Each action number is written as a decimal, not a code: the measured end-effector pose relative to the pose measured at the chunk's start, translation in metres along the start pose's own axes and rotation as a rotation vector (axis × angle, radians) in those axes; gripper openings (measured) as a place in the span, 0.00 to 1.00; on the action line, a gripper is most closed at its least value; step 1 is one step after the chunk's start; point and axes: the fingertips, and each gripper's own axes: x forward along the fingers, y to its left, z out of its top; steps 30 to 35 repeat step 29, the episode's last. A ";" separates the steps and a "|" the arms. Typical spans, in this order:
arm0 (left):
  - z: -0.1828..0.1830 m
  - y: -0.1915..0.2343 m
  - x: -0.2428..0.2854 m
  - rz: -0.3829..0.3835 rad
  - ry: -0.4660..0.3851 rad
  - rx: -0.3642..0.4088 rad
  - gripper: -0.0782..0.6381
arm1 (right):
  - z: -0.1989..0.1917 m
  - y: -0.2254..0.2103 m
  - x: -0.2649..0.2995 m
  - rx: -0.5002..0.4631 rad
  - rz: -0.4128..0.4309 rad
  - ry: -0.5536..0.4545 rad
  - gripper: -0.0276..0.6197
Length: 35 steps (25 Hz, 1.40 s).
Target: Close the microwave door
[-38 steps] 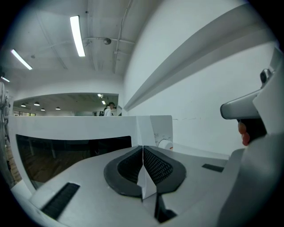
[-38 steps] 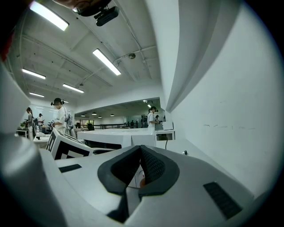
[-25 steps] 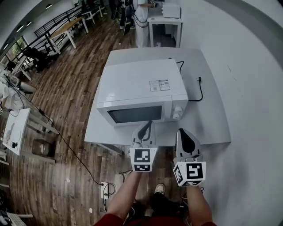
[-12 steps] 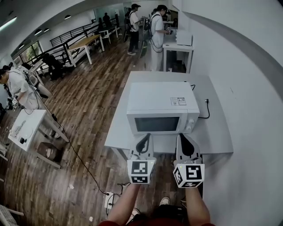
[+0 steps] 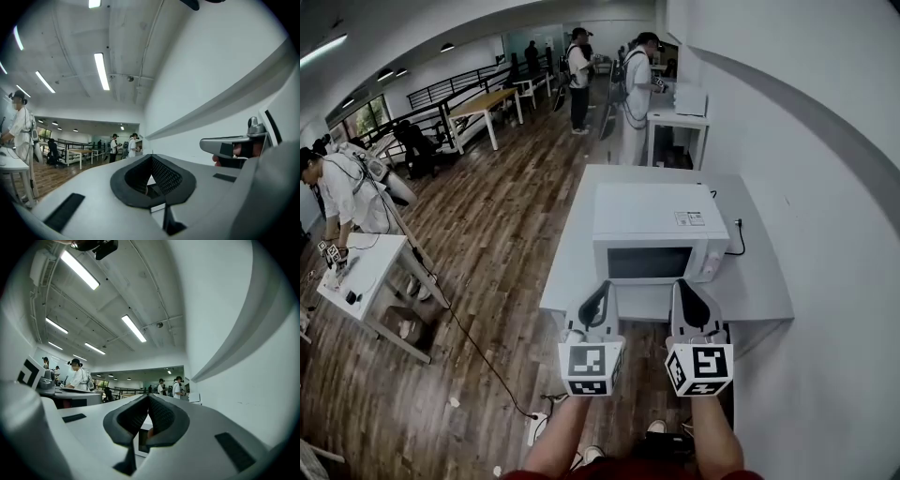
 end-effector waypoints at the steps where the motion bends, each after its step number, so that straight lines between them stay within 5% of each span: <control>1: 0.003 0.002 -0.006 -0.003 -0.006 0.002 0.15 | 0.002 0.006 -0.002 -0.003 -0.002 -0.001 0.09; 11: 0.020 0.021 -0.039 -0.014 -0.044 0.004 0.15 | 0.011 0.047 -0.012 -0.032 0.004 0.004 0.09; 35: 0.023 0.024 -0.033 -0.001 -0.086 0.016 0.15 | 0.015 0.043 -0.008 -0.076 -0.009 -0.019 0.09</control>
